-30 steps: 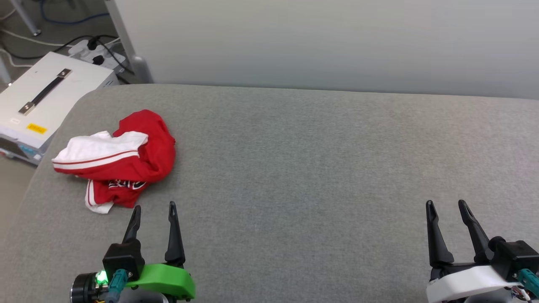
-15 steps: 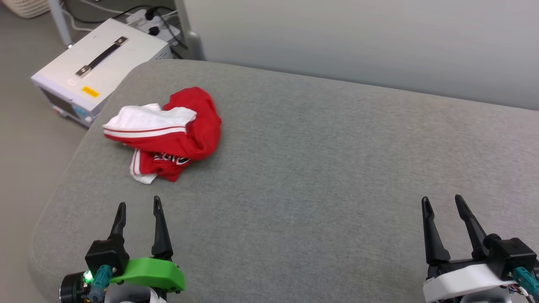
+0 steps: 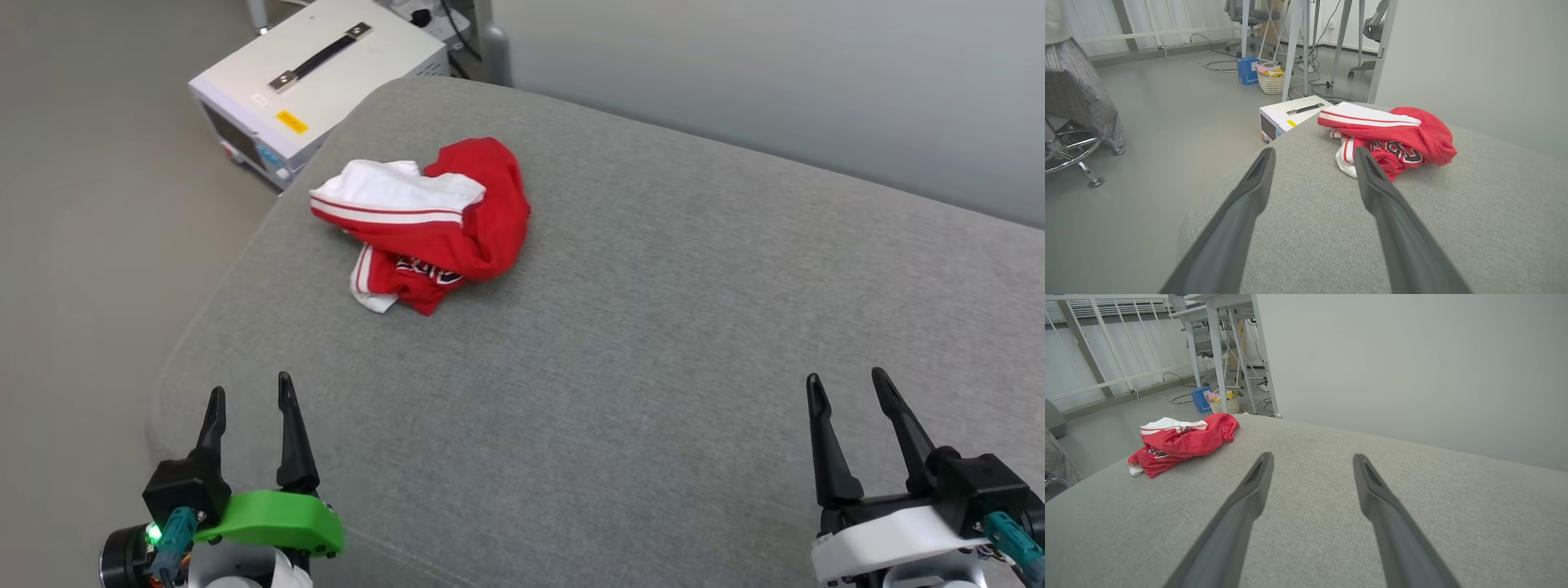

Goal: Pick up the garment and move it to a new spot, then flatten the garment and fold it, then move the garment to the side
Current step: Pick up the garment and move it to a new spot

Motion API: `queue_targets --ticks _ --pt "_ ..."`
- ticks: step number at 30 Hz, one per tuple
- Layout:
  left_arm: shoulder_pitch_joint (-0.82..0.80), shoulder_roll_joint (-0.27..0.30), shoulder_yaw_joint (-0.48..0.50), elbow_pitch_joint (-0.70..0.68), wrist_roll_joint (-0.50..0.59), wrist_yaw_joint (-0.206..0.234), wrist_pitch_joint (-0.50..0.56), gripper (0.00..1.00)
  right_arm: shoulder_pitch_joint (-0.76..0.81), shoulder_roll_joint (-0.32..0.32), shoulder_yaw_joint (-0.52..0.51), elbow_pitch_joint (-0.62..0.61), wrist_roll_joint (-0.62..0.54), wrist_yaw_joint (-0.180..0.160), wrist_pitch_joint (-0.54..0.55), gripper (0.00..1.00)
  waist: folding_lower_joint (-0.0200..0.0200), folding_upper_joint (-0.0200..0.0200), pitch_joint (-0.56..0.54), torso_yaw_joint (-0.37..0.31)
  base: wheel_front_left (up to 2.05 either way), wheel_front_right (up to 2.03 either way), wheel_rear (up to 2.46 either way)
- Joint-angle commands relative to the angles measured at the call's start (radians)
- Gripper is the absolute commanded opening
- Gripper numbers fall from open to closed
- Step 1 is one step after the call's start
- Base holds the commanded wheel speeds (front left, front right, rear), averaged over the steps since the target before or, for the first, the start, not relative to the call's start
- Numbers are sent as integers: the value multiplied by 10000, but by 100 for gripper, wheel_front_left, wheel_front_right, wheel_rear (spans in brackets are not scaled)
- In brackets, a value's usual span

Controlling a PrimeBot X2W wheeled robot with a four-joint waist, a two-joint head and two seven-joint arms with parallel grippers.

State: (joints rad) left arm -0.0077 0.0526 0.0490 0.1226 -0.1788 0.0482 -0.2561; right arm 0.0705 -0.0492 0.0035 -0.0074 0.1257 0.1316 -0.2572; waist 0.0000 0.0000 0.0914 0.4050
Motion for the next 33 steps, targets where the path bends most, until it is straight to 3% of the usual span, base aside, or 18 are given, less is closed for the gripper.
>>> queue_targets --ticks 1,11,17,22,27,33 --pt "-150 -24 54 31 -111 -15 -57 100 -146 -10 15 -52 -104 -9 -46 100 0 0 79 408 0 0 0" --pt "-150 -24 129 163 -283 -38 -57 100 -174 -10 52 -37 -191 -9 -46 100 0 0 127 674 0 0 0" --pt "-1309 239 597 379 -9 -846 -57 100 -372 -10 67 -168 -403 -9 -46 100 0 0 503 442 0 0 0" --pt "-3268 995 737 841 93 -1467 -57 100 -804 -26 120 -363 -798 -9 -46 100 0 0 1194 79 0 0 0" --pt "-5244 2038 549 1630 -332 -1726 -54 100 -1306 -159 104 -557 -945 -9 -46 100 0 0 1838 -440 0 0 0" --pt "-7296 3681 -1271 2240 -1805 -1784 1383 100 -1692 -251 83 -763 -950 -9 -46 100 0 0 2469 -1045 0 0 0"
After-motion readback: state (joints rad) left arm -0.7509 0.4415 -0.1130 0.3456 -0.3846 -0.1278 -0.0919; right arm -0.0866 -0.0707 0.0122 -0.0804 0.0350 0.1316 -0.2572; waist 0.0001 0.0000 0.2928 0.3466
